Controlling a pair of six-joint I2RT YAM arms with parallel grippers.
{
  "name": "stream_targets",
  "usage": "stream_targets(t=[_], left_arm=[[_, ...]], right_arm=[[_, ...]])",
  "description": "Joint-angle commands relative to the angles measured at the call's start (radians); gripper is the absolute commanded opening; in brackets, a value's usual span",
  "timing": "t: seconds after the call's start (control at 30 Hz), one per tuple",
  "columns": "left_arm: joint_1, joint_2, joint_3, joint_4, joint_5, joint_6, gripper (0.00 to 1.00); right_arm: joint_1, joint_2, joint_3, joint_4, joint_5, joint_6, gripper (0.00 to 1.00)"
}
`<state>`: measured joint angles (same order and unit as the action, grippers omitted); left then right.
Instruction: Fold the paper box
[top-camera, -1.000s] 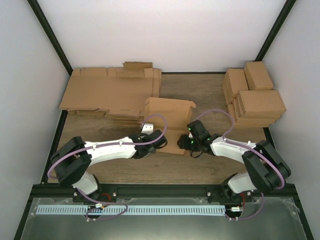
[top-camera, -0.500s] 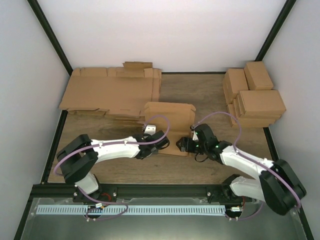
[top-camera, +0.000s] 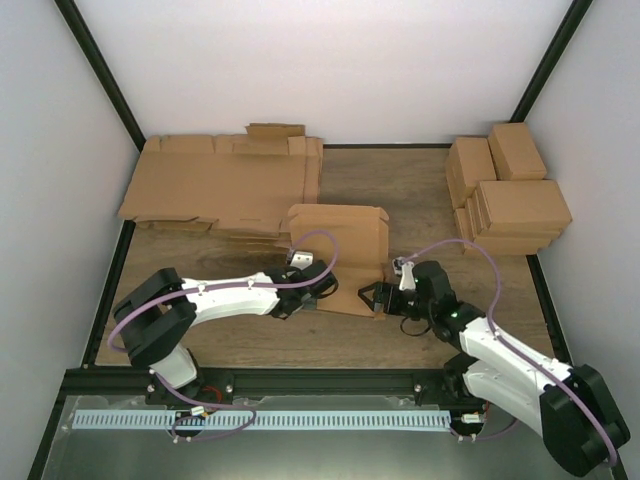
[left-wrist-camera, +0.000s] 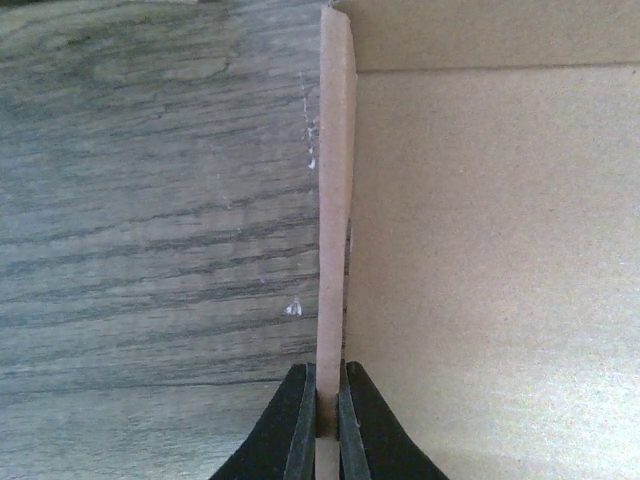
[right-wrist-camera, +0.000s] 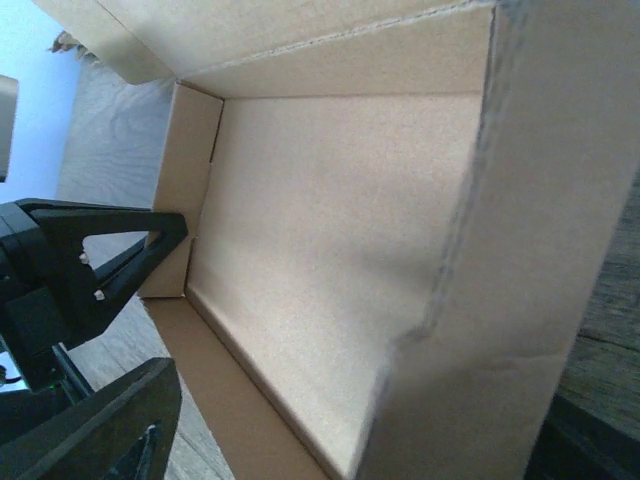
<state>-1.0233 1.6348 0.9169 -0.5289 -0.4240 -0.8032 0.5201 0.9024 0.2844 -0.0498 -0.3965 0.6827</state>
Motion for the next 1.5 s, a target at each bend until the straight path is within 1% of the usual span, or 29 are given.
stream_targets(t=[0.0,0.1,0.17,0.27,0.47,0.57,0.63,0.83,0.97,1.3,1.47], left_arm=[[0.01,-0.004,-0.012,0.069,0.031,0.0,0.04],[0.019,-0.01,-0.024,0.085,0.058,0.008,0.04],[0.024,-0.012,-0.028,0.084,0.06,0.01,0.04],[0.031,-0.018,-0.035,0.086,0.059,0.014,0.04],[0.041,-0.041,-0.053,0.095,0.065,0.024,0.04],[0.045,-0.051,-0.063,0.092,0.067,0.027,0.04],[0.049,-0.062,-0.071,0.09,0.066,0.03,0.04],[0.06,-0.117,-0.085,0.071,0.055,0.042,0.04],[0.08,-0.159,-0.098,0.056,0.059,0.053,0.04],[0.184,-0.277,-0.181,0.054,0.131,0.113,0.04],[0.234,-0.304,-0.224,0.077,0.183,0.15,0.04]], right_arm=[[-0.003,-0.059,-0.015,0.086,-0.095,0.024,0.84],[-0.006,-0.133,-0.033,0.082,-0.078,0.031,0.94],[-0.008,-0.178,-0.035,0.061,-0.056,0.031,0.97],[-0.01,-0.232,-0.028,0.01,-0.014,0.029,0.99],[-0.02,-0.254,-0.027,-0.042,0.007,0.037,0.96],[-0.022,-0.272,-0.024,-0.071,0.034,0.049,0.99],[-0.022,-0.288,-0.02,-0.098,0.075,0.056,1.0],[-0.022,-0.221,0.02,-0.207,0.165,0.039,1.0],[-0.023,-0.185,0.031,-0.218,0.187,0.038,1.0],[-0.036,-0.152,0.044,-0.189,0.165,0.034,1.0],[-0.058,-0.179,0.03,-0.135,0.074,0.019,0.98]])
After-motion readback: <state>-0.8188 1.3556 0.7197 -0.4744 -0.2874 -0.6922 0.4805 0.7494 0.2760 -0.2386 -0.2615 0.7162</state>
